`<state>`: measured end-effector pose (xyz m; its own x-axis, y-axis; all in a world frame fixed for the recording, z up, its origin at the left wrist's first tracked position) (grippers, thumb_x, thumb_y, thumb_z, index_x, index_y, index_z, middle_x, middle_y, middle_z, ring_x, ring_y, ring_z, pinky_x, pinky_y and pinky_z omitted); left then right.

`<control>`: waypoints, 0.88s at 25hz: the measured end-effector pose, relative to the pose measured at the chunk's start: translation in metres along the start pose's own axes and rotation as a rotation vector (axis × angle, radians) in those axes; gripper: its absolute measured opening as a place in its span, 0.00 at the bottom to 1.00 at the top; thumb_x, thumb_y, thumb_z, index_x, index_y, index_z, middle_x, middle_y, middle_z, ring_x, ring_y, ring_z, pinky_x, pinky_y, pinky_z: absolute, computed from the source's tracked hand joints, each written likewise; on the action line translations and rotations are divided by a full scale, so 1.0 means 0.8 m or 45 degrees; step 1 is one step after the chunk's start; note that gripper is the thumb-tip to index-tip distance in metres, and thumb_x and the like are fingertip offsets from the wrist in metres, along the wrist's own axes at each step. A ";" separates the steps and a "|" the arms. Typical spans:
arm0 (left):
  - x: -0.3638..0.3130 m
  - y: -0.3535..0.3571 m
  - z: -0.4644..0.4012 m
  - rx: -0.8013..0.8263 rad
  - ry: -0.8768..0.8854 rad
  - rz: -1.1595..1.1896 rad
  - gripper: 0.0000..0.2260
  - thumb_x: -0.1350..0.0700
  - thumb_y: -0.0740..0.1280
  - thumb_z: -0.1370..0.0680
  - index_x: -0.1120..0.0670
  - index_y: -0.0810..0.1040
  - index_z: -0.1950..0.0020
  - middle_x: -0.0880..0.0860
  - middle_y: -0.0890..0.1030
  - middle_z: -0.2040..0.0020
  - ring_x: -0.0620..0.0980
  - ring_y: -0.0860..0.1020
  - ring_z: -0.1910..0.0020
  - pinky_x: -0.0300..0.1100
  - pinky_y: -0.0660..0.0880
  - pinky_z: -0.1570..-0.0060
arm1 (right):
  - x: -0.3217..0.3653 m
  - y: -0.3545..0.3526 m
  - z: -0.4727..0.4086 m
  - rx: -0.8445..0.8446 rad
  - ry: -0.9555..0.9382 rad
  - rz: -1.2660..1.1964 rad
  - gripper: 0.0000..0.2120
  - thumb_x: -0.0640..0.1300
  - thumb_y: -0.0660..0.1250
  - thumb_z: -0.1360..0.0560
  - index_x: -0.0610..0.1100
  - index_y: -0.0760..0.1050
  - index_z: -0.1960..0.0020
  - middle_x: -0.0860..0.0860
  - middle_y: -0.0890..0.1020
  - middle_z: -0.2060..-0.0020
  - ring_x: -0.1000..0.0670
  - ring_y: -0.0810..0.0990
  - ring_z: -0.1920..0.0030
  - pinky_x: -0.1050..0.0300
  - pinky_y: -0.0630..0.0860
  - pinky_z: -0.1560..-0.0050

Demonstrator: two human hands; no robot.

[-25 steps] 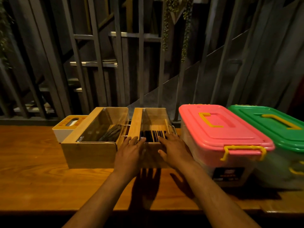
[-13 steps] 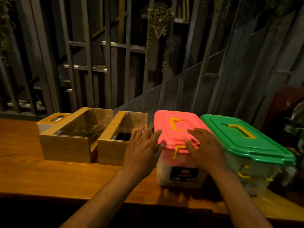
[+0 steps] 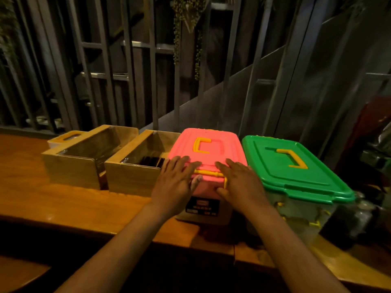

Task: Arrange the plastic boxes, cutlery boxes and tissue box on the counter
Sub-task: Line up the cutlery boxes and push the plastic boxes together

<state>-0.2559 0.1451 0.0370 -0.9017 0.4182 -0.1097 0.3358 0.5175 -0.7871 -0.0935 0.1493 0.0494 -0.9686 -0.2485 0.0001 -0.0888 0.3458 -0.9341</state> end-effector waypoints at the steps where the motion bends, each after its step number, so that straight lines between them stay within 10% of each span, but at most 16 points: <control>1: 0.001 0.004 -0.005 0.010 0.006 0.003 0.20 0.40 0.50 0.19 0.44 0.66 0.29 0.52 0.69 0.29 0.54 0.63 0.29 0.51 0.56 0.29 | -0.001 0.000 -0.006 0.003 0.002 0.012 0.38 0.59 0.68 0.29 0.56 0.56 0.24 0.47 0.63 0.24 0.43 0.64 0.27 0.46 0.61 0.28; 22: 0.058 0.099 -0.133 0.046 -0.018 0.061 0.21 0.39 0.50 0.19 0.43 0.66 0.29 0.52 0.68 0.28 0.54 0.63 0.29 0.55 0.55 0.28 | -0.042 0.053 -0.145 0.087 0.214 0.080 0.37 0.52 0.68 0.27 0.54 0.54 0.23 0.46 0.61 0.24 0.39 0.63 0.27 0.42 0.59 0.28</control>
<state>-0.2421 0.2848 0.0343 -0.8886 0.4312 -0.1565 0.3691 0.4695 -0.8021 -0.0914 0.2776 0.0514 -0.9974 -0.0714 -0.0046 -0.0166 0.2922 -0.9562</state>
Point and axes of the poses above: each hand's wrist, its own z-axis away from the middle knuckle, its own y-axis out of the palm, x = y × z, the point moved 8 cm from there along -z, towards the middle knuckle
